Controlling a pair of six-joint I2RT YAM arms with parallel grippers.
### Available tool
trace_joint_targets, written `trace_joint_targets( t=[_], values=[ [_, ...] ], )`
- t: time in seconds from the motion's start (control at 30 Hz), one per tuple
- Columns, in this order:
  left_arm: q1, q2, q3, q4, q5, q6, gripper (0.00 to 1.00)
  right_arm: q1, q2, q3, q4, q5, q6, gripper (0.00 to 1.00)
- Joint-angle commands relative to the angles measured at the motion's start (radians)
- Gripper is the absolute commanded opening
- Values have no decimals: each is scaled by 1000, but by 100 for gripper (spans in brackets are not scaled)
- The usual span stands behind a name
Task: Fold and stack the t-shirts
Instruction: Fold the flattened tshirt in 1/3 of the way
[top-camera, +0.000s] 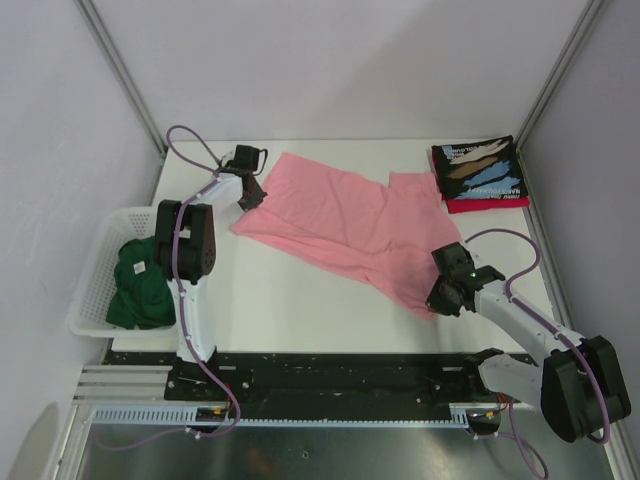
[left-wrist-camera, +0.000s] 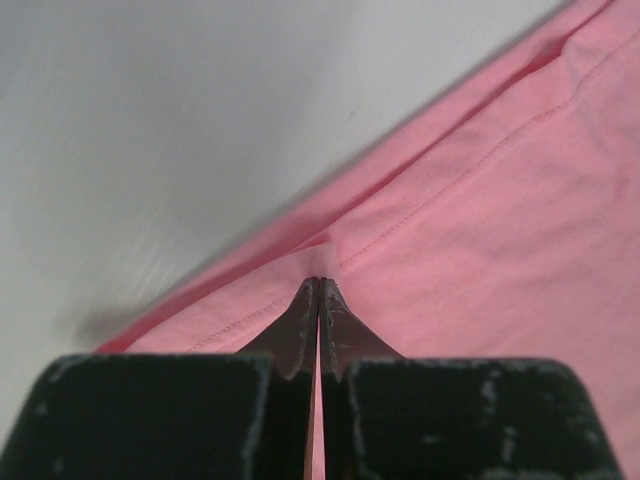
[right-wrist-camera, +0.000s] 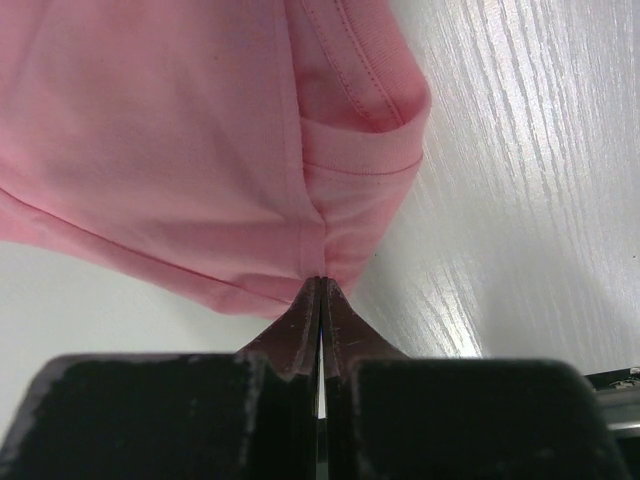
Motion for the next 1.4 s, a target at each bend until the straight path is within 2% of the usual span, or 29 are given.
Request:
trace_joint_targets(
  t=[0.0,0.6,1.1,1.37],
  values=[
    [-3,-6,9,0,-50,3,0,-6,-8,0,2,27,-13,0],
    [29,57,116,-4,-71,59,0,-62,19,23,10,63,-34,0],
    [57,57,121,-4,-74,42,0,-43,60,21,-26,92,4,0],
    [63,61,121,-1,-21,63,0,-55,54,60,10,67,-39,1]
  ],
)
